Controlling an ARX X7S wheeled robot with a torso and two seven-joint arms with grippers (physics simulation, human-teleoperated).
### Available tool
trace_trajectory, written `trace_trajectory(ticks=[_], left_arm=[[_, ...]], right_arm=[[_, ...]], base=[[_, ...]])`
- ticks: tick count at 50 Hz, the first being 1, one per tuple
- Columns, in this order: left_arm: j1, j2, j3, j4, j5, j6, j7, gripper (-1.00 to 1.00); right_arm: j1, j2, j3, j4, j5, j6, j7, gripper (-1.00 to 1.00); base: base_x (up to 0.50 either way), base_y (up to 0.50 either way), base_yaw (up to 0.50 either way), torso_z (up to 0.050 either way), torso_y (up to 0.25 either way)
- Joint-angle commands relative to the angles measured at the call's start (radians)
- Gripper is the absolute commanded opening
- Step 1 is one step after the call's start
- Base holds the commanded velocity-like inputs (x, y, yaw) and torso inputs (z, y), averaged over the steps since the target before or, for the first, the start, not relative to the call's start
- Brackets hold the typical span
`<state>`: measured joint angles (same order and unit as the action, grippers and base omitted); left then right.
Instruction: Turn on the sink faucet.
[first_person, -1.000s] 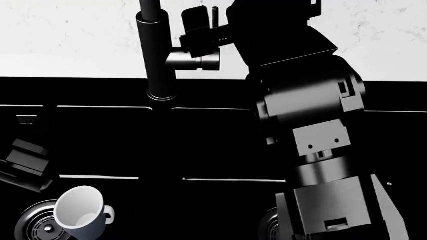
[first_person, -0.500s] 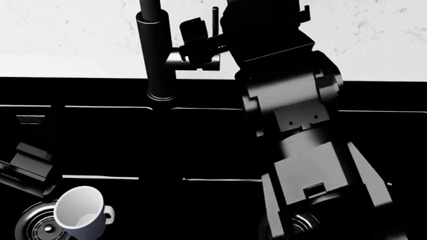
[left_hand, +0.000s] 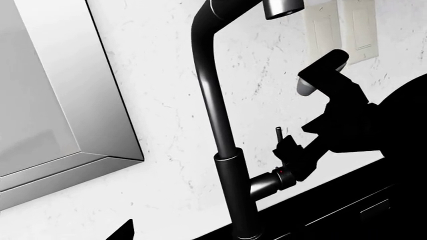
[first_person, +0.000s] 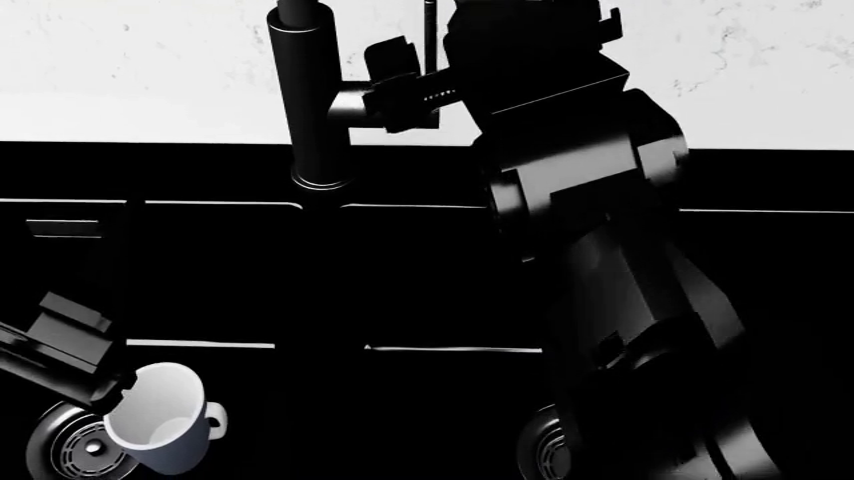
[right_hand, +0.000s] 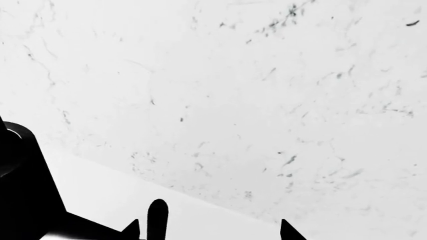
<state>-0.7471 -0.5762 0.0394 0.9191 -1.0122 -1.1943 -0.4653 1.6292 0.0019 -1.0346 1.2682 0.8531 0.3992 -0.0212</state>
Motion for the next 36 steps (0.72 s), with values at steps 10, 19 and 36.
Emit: trace_trajectory(ticks=[10,19,36], left_arm=[[-0.002,-0.021,0.026,-0.003,0.008,0.029,0.017,1.00],[-0.002,-0.028,0.036,-0.003,0.015,0.044,0.022,1.00],[-0.002,-0.023,0.017,-0.016,-0.038,0.032,-0.011,1.00]], right_arm=[[-0.020,0.056,0.023,0.039,0.071,-0.056,0.049,1.00],[-0.055,0.135,0.139,0.037,0.071,-0.062,0.075,1.00],[-0.103,0.275,0.244,-0.428,0.123,0.057,0.246,1.00]], base=[[0.00,0.00,0.00,0.000,0.000],[0.00,0.00,0.00,0.000,0.000],[0.00,0.00,0.00,0.000,0.000]])
